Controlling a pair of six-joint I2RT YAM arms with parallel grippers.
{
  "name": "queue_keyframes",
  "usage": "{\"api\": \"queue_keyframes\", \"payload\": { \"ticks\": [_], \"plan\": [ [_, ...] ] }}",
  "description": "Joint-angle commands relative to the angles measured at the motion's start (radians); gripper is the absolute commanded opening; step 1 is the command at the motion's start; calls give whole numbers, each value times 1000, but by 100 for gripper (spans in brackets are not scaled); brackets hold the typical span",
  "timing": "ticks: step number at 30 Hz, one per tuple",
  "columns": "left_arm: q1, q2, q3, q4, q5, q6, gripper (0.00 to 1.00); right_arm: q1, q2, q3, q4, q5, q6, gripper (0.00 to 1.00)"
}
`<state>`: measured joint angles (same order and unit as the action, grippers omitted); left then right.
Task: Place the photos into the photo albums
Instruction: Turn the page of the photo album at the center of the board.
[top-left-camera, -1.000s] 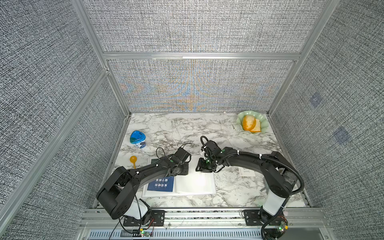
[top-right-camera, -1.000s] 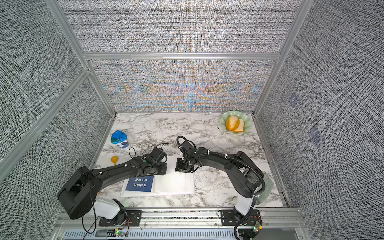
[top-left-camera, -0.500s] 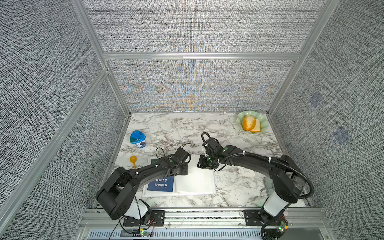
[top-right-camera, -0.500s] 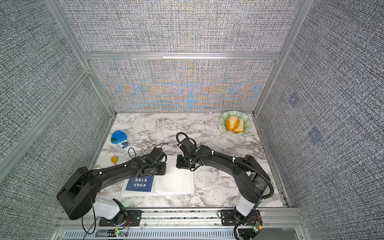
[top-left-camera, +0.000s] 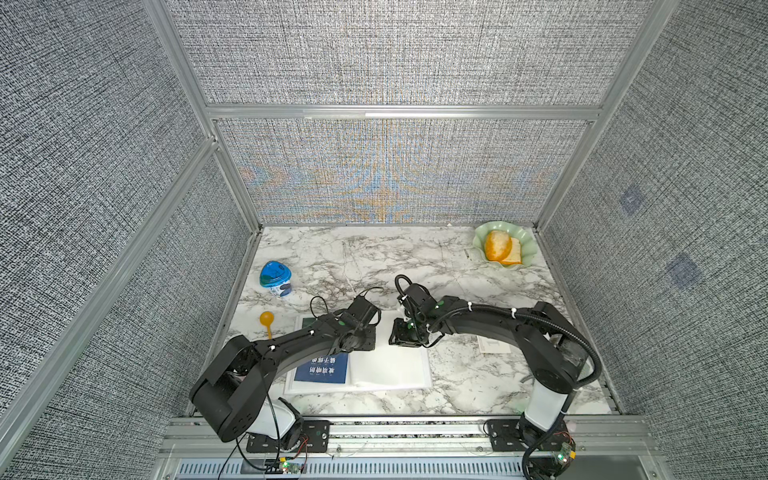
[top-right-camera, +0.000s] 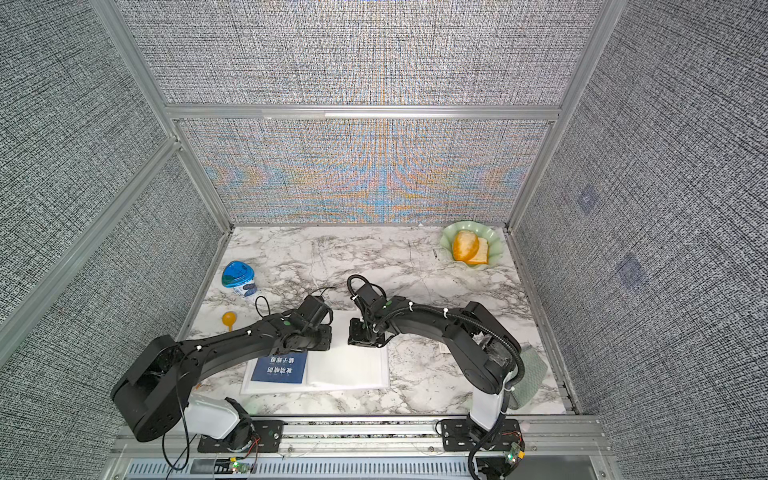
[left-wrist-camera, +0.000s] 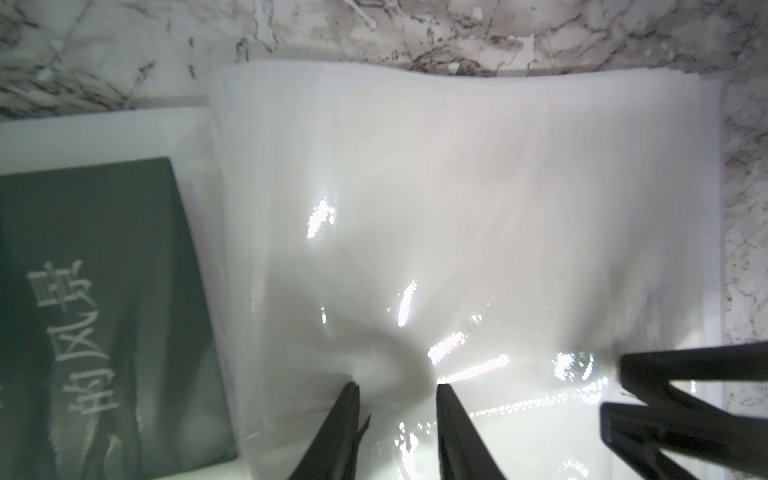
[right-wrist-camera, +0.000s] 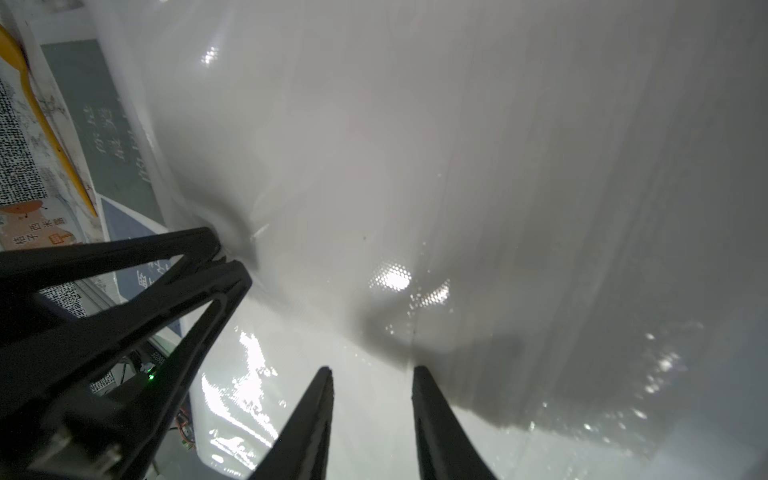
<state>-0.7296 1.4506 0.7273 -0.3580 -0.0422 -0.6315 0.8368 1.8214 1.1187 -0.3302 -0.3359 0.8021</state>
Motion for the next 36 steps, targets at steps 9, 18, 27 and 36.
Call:
{"api": "queue_keyframes", "payload": {
  "ticks": [9, 18, 27, 36],
  "plan": [
    [7, -11, 2, -54, -19, 10, 35, 1, 30, 16, 71, -70, 20, 36],
    [24, -68, 22, -89, -56, 24, 35, 1, 35, 8, 215, -157, 63, 36],
    [99, -174, 57, -179, -113, 30, 36, 22, 64, 111, 244, -204, 69, 36],
    [262, -366, 104, -318, -316, 18, 36, 100, 187, 357, 179, -254, 37, 36]
  ]
}}
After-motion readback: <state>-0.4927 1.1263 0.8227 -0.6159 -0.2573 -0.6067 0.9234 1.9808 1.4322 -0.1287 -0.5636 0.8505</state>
